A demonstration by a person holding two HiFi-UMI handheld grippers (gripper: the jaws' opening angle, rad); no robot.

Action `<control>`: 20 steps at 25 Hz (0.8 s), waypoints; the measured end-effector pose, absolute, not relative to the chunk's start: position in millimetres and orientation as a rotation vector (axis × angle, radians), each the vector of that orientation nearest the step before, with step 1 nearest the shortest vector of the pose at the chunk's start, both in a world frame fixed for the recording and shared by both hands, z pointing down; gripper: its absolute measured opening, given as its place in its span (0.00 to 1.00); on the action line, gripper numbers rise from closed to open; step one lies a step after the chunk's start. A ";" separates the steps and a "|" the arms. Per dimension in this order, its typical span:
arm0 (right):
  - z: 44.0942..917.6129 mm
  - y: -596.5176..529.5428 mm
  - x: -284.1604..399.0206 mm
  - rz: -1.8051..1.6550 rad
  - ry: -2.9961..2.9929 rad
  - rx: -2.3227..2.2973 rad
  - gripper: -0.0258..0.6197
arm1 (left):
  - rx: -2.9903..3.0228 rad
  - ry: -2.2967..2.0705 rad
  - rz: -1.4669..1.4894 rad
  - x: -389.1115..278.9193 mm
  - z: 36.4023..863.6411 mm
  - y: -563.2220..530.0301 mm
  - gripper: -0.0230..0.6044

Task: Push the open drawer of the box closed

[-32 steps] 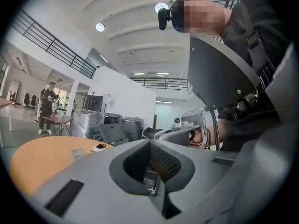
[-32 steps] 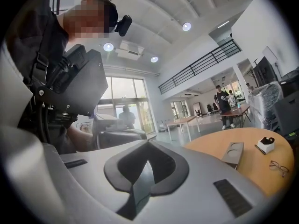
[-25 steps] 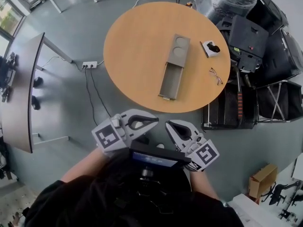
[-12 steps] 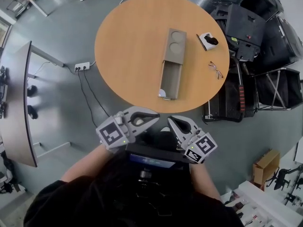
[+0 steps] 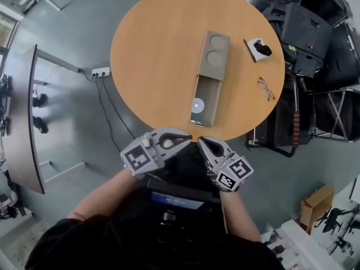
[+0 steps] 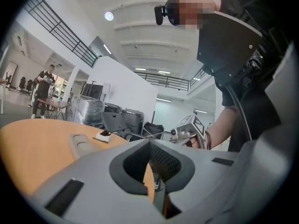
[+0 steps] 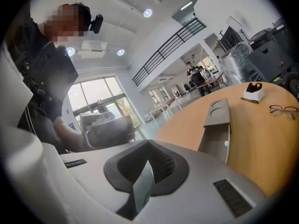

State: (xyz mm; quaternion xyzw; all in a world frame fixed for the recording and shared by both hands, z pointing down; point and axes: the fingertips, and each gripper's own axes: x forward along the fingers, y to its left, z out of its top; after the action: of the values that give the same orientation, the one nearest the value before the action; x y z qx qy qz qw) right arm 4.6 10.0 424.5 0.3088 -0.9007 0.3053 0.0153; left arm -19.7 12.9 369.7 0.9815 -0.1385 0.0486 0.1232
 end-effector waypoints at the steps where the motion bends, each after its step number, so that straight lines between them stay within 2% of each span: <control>1: 433.0 5.5 5.6 0.974 -2.799 0.954 0.06 | 2.854 -0.418 0.151 -18.2 377.9 7.6 0.08; 20: 584.9 -25.1 -1.0 1.246 -2.634 0.972 0.06 | 2.750 -0.413 0.355 -5.9 531.1 -14.0 0.08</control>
State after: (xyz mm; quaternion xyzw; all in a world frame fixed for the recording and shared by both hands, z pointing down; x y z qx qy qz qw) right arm -1.0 -25.1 584.9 0.3163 -0.8570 0.4053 0.0350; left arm -5.9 -14.0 531.1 0.9669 -0.1451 0.1248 0.1685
